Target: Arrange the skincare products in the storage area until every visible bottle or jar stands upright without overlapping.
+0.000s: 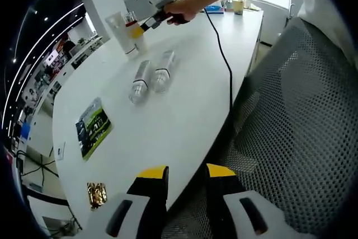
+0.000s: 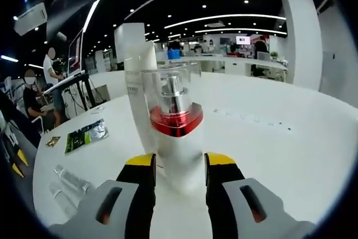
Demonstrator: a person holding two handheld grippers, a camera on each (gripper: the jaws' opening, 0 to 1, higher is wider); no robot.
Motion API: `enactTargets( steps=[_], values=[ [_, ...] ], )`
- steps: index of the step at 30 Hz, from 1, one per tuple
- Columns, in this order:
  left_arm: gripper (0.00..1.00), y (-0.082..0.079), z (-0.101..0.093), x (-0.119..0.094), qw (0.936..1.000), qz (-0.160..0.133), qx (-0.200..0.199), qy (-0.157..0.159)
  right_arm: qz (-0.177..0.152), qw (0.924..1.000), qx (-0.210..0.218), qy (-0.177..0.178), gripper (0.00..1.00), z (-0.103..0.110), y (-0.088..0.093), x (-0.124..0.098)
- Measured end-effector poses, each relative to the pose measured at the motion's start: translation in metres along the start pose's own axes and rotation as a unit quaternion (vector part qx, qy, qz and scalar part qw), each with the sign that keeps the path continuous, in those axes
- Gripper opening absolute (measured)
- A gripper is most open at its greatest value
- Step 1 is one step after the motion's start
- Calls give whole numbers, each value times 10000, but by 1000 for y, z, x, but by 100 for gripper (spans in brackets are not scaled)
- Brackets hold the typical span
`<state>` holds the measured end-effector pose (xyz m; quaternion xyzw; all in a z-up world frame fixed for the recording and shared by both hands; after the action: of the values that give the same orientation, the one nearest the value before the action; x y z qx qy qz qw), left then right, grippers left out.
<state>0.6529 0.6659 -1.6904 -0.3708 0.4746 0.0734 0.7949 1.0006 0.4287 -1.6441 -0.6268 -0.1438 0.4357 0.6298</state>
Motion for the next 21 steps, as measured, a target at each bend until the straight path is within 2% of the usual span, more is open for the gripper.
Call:
enactTargets(
  steps=[2, 4, 7, 13, 17, 21],
  values=[
    [26, -1, 1, 0, 10000, -11, -18, -13, 47, 9996, 138, 225, 32, 1, 10, -8],
    [26, -1, 2, -1, 10000, -3, -29, -24, -49, 9983, 414, 402, 32, 5, 18, -16],
    [26, -1, 3, -1, 10000, -11, -16, -77, -101, 9973, 544, 475, 34, 16, 25, -29],
    [26, 0, 4, -1, 9999, -20, 73, -151, -44, 9965, 731, 402, 35, 47, 39, -51],
    [26, -3, 6, -1, 9996, -121, 71, -247, -60, 9976, 621, 306, 42, 70, 45, -71],
    [26, -4, 7, -2, 9994, -160, 81, -298, -146, 9958, 835, 351, 43, 86, 57, -93]
  ],
)
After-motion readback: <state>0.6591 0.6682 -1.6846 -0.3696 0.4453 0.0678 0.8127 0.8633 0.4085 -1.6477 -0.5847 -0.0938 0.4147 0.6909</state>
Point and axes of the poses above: the point that each gripper's makers call its tool centre point, and the gripper's own axes: x roughly forward along the fingers, z roughly to its left, y roughly out of its underside, the point moved 1 cm from there along -x, roughly backward along the fingers, and after that the axes turned 10 degrees about -y, right-handed, at the moved point
